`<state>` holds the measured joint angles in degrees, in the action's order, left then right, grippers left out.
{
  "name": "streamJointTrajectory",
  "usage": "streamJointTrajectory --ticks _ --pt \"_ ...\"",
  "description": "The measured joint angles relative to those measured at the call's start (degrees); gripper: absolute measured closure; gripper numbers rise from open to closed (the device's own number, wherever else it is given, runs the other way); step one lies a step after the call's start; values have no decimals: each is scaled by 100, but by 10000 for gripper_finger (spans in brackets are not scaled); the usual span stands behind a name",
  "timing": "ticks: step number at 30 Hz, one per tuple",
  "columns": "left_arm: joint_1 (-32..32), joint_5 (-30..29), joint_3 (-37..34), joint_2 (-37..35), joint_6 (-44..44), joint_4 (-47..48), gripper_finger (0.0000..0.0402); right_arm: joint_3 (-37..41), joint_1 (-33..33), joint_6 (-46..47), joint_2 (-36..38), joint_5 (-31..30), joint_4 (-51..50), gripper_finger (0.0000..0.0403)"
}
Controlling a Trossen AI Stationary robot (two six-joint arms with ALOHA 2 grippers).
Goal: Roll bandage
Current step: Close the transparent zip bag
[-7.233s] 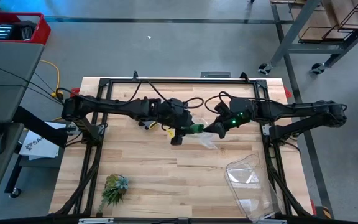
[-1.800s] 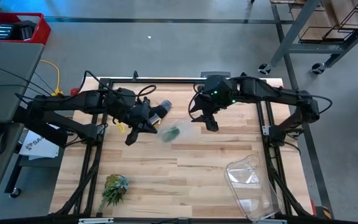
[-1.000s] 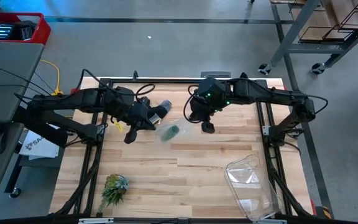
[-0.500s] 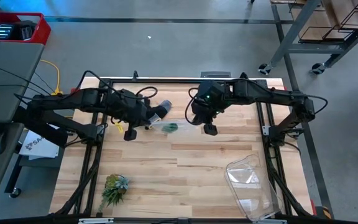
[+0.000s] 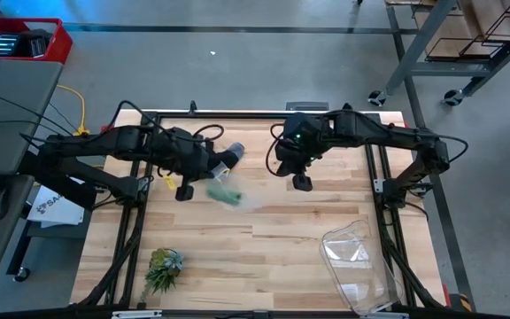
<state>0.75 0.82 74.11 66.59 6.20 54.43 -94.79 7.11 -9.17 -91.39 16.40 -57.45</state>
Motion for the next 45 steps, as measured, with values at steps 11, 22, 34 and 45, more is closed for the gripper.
streamJointTrajectory --ticks 11,22,34,45 --pt "46 22 0 43 -1076 -704 401 -532 -14 654 0 -648 989 304" --pt "160 140 487 529 -1103 -752 401 -721 -128 585 -138 -647 1899 171" --pt "398 144 2051 2057 -244 44 401 -720 -500 370 -305 -1020 1960 169" --pt "415 83 2743 2267 305 -153 401 -716 -728 118 -306 -2321 1439 169"
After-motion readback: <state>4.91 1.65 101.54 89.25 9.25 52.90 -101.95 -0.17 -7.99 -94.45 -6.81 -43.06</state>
